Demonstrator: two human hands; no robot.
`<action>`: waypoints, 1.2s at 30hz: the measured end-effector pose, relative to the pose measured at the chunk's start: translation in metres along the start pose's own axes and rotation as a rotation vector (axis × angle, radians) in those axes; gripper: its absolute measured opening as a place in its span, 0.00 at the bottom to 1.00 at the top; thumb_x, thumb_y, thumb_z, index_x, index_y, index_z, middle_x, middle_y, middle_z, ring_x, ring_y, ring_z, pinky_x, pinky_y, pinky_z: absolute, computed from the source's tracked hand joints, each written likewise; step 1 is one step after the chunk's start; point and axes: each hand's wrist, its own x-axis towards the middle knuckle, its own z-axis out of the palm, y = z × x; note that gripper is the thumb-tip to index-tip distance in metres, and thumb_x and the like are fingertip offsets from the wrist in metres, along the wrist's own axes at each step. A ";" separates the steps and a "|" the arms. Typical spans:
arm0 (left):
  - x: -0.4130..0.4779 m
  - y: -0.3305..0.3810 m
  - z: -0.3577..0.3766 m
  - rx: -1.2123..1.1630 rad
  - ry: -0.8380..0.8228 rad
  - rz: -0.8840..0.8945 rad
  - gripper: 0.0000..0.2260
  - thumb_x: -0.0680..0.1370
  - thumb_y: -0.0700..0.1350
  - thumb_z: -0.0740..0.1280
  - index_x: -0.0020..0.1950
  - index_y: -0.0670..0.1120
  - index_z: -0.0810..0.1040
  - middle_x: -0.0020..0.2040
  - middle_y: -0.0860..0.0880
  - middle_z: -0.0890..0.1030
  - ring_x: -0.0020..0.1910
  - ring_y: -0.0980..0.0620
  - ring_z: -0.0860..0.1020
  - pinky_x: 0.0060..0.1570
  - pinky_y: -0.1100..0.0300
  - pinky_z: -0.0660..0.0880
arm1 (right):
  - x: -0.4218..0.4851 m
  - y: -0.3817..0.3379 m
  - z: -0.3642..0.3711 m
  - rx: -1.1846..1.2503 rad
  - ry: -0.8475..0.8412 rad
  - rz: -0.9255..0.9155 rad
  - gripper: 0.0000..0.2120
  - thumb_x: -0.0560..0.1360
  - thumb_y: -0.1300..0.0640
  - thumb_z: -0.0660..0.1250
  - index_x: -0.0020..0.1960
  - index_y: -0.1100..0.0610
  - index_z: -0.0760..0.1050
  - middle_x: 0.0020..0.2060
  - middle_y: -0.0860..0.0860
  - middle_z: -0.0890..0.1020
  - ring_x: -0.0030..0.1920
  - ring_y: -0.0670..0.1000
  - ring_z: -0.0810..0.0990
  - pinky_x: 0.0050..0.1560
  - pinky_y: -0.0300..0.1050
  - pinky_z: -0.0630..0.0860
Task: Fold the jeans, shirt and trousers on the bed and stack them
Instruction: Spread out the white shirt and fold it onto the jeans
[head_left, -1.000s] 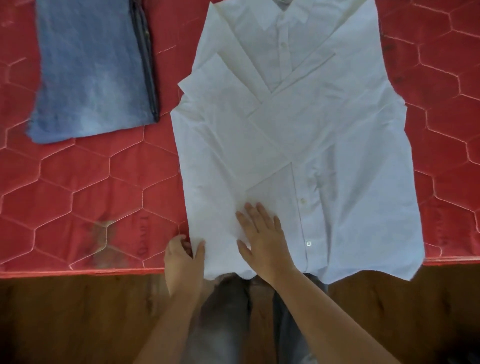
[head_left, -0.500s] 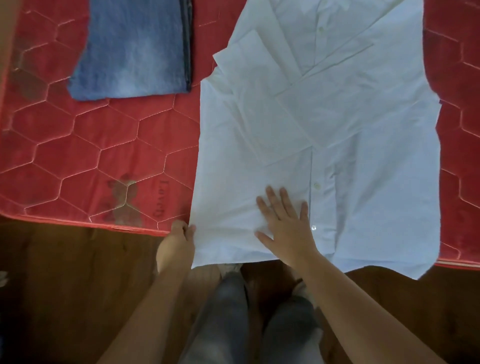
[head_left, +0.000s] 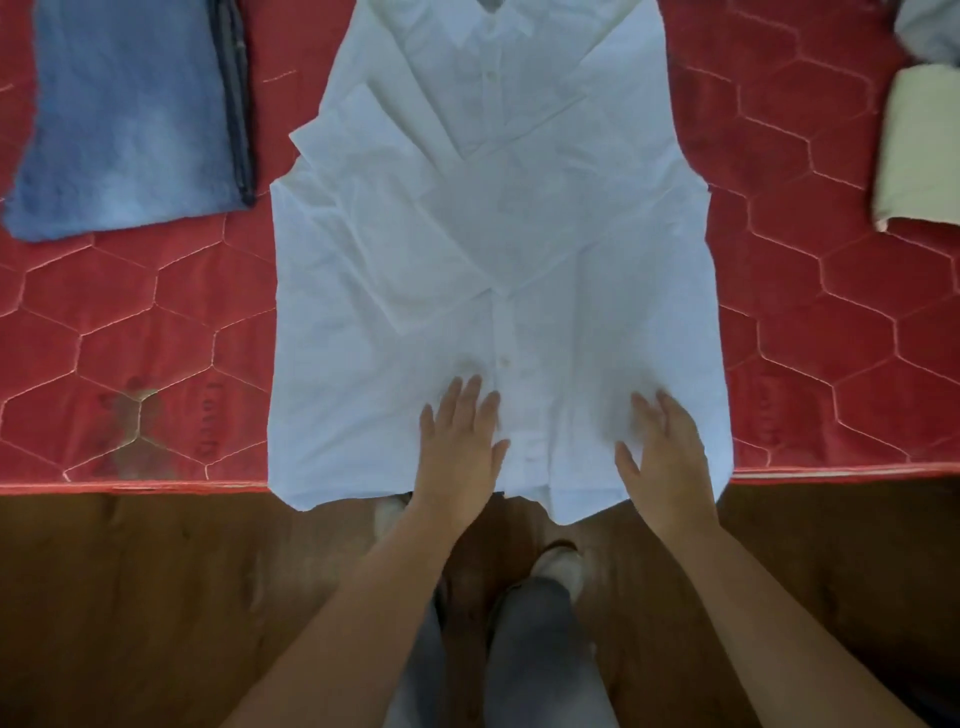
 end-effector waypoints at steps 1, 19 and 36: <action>0.007 0.014 0.004 0.023 -0.084 0.001 0.24 0.80 0.51 0.56 0.75 0.46 0.56 0.77 0.45 0.52 0.75 0.44 0.49 0.70 0.43 0.54 | 0.001 0.014 -0.007 0.023 -0.010 0.062 0.27 0.76 0.54 0.63 0.73 0.54 0.59 0.73 0.57 0.59 0.73 0.58 0.58 0.70 0.55 0.61; 0.015 0.037 0.025 0.082 -0.020 0.035 0.23 0.71 0.44 0.72 0.65 0.41 0.72 0.69 0.40 0.69 0.65 0.33 0.68 0.53 0.40 0.75 | 0.003 0.100 -0.048 0.685 0.043 0.330 0.15 0.74 0.62 0.65 0.61 0.59 0.70 0.46 0.50 0.76 0.47 0.52 0.75 0.46 0.40 0.68; 0.043 0.045 -0.032 -0.017 0.132 -0.132 0.18 0.79 0.47 0.61 0.66 0.42 0.71 0.69 0.43 0.69 0.67 0.42 0.67 0.63 0.48 0.67 | 0.030 0.027 -0.066 0.423 -0.073 -0.014 0.16 0.76 0.62 0.62 0.63 0.58 0.69 0.58 0.54 0.72 0.60 0.51 0.73 0.58 0.44 0.71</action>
